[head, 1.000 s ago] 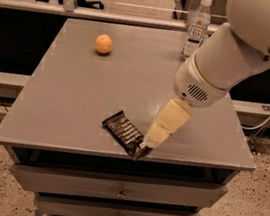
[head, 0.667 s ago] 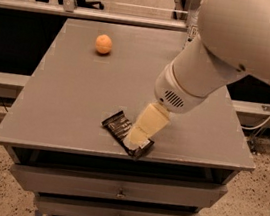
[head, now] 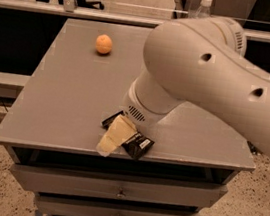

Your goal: Move rxbar chocolate near orange

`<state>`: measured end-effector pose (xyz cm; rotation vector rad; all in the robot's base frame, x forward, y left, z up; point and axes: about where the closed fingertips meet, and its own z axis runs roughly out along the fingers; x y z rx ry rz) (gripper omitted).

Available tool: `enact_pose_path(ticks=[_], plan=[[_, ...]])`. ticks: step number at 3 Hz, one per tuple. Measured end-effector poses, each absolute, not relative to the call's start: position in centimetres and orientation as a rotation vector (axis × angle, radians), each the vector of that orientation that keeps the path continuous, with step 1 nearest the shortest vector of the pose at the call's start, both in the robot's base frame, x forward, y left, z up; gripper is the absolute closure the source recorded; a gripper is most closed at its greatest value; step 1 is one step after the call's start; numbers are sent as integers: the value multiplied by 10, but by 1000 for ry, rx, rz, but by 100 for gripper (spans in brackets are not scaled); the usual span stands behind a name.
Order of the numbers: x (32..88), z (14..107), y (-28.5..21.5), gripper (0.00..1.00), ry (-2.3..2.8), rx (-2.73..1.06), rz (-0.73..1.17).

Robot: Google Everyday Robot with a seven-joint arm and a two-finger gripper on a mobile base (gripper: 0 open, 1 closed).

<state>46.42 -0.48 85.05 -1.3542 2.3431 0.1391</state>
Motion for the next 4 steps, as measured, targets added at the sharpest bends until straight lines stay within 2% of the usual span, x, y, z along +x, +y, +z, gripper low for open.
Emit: enact_pose_path(ticks=[1,2,4], plan=[[469,831,0,0,2377,-1325,122],[476,816,-3,18,2408,-1299,130],[481,815,-7,65,2427,-1289,139]])
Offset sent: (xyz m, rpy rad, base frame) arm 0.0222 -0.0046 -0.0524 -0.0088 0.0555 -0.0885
